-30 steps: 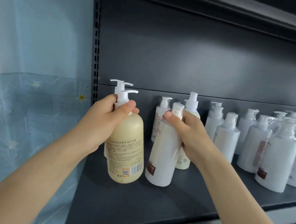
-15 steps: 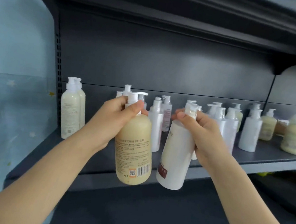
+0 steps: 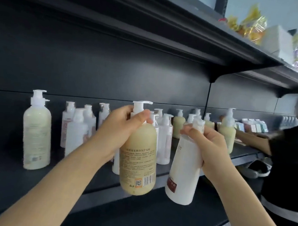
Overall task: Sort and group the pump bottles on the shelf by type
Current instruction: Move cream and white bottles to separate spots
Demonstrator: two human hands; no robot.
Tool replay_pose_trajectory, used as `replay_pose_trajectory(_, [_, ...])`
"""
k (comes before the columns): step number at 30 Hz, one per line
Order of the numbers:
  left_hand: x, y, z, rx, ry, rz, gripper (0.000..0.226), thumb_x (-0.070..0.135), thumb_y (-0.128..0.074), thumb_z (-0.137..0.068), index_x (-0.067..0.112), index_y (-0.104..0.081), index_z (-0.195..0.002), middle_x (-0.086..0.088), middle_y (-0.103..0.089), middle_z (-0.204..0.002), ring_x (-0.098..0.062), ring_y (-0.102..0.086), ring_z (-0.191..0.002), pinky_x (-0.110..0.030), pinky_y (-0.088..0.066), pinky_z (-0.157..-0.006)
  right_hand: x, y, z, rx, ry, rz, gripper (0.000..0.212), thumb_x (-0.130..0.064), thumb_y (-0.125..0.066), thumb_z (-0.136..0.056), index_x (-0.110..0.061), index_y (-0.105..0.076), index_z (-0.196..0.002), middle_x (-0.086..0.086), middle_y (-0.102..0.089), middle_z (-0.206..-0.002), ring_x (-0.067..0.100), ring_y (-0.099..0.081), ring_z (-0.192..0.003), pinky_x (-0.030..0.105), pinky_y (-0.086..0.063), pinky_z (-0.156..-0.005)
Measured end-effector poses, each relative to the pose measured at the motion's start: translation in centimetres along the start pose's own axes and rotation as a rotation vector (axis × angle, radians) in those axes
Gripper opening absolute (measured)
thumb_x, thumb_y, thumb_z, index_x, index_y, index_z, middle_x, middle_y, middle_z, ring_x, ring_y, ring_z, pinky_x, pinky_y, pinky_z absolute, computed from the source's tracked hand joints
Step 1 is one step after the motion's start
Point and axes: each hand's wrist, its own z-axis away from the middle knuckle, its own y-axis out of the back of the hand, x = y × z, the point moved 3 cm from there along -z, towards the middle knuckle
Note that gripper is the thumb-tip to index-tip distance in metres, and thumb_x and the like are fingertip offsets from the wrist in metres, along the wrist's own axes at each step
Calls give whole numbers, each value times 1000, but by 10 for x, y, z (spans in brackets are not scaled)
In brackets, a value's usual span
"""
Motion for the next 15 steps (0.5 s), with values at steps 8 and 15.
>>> replay_pose_trajectory(8, [-34, -100, -82, -33, -31, 37, 24, 41, -54, -88, 23, -67, -97, 19, -73, -86, -5, -66, -87, -32, -49, -85, 45, 82, -90, 29, -43, 77, 21, -29, -71, -75, -8, -68, -76, 13, -58, -80, 26, -57, -76, 43, -48, -75])
replay_pose_trajectory(15, [-58, -179, -137, -33, -44, -10, 21, 41, -55, -87, 25, -69, -88, 14, -73, -87, -6, -66, -87, -27, -48, -79, 76, 142, -155, -40, 23, 85, 47, -30, -69, -71, 10, -58, -91, 12, -55, -82, 21, -52, -72, 38, -43, -69])
